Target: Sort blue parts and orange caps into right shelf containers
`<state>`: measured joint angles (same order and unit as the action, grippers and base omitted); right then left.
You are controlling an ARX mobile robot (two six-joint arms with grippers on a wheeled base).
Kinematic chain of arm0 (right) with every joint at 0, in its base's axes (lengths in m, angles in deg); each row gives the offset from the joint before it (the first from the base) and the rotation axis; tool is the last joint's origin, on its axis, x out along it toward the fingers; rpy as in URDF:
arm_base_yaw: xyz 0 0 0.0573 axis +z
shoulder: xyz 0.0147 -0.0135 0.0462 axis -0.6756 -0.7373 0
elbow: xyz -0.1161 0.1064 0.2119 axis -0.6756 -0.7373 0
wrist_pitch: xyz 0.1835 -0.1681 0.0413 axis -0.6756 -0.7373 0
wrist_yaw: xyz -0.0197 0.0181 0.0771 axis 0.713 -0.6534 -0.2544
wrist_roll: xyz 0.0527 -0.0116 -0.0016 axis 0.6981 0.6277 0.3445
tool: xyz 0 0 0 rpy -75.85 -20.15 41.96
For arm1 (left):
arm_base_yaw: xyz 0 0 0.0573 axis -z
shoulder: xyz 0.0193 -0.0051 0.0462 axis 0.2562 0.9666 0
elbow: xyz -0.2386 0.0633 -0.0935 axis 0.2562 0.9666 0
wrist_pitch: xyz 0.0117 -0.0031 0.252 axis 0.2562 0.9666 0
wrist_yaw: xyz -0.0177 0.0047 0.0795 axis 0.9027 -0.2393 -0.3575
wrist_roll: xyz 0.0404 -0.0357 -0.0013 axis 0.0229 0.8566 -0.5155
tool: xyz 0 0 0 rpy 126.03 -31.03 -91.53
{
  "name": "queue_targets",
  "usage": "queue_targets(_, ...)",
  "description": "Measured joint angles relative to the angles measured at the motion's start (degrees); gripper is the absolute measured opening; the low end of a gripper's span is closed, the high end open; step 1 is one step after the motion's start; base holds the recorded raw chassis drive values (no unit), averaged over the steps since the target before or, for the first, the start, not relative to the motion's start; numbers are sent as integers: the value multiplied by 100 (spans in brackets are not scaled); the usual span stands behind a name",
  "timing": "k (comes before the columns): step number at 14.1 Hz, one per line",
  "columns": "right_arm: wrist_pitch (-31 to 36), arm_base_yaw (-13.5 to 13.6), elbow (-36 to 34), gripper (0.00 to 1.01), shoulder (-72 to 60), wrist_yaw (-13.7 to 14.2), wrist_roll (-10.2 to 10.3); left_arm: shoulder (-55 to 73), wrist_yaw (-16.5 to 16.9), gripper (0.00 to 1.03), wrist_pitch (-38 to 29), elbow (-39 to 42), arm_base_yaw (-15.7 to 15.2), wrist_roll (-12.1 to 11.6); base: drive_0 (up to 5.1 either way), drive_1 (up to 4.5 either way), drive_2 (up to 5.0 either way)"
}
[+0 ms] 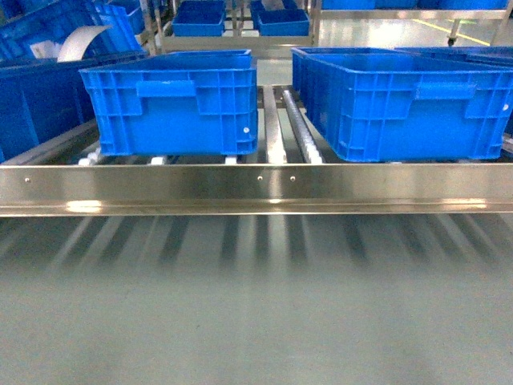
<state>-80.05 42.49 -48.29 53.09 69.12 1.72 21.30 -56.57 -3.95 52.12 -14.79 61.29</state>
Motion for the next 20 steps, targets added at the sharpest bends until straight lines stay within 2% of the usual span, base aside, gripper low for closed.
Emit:
queue_targets(12,7,0,0,45,0,0,0,0,9,42,-13,0,0,0,0,0,0)
queue_targets(20,9,0,0,45,0,-2,0,0,7,42,0,0,0,0,2,435,-432)
